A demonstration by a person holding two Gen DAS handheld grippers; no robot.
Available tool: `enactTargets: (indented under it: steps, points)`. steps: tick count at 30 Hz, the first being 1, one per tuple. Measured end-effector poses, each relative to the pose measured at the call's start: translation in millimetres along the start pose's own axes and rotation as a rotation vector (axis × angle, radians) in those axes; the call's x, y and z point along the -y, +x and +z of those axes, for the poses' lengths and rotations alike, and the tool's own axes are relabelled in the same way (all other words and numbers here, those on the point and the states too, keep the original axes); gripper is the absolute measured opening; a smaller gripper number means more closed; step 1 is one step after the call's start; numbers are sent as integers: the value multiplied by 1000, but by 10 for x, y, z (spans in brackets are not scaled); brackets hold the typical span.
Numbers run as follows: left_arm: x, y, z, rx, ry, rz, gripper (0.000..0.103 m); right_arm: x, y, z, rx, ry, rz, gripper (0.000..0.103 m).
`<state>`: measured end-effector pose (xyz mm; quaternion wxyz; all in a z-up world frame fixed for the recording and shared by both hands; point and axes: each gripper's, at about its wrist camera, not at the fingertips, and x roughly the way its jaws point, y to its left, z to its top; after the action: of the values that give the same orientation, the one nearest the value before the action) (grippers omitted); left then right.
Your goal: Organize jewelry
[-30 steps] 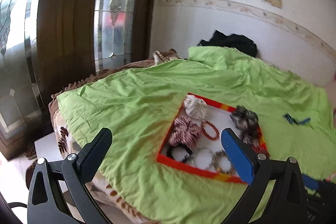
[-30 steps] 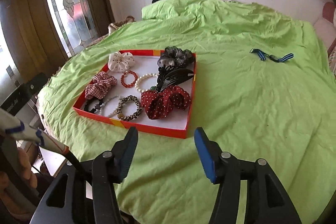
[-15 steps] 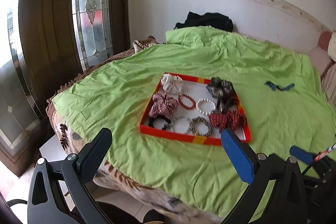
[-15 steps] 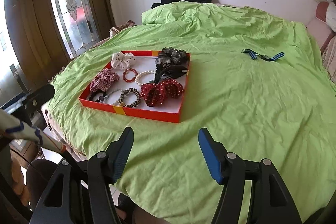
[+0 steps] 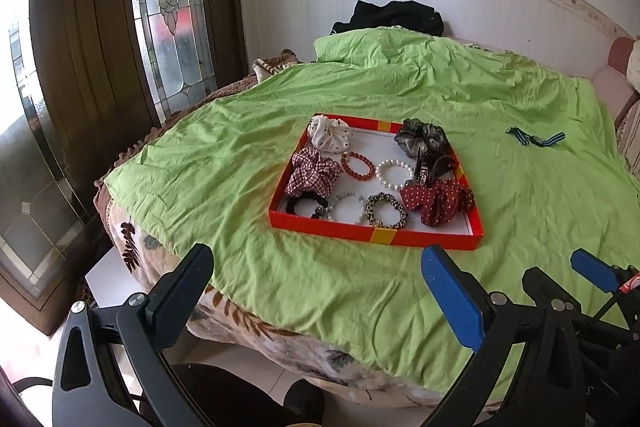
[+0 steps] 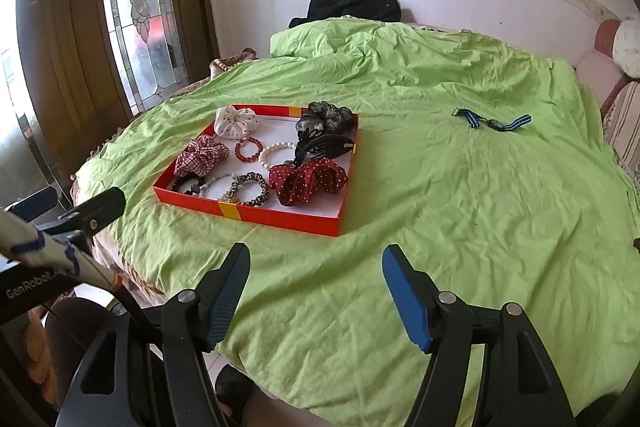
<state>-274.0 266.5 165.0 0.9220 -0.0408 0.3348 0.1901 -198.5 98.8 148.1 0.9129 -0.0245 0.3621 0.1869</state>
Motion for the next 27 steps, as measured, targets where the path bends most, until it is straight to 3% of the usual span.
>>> enactTargets:
  steps: [19, 27]
  points:
    - [-3, 188, -107, -46, 20, -14, 103, -83, 81, -35, -17, -14, -24, 75]
    - [-66, 306, -136, -83, -15, -41, 103, -119, 153, -58, -35, -30, -27, 75]
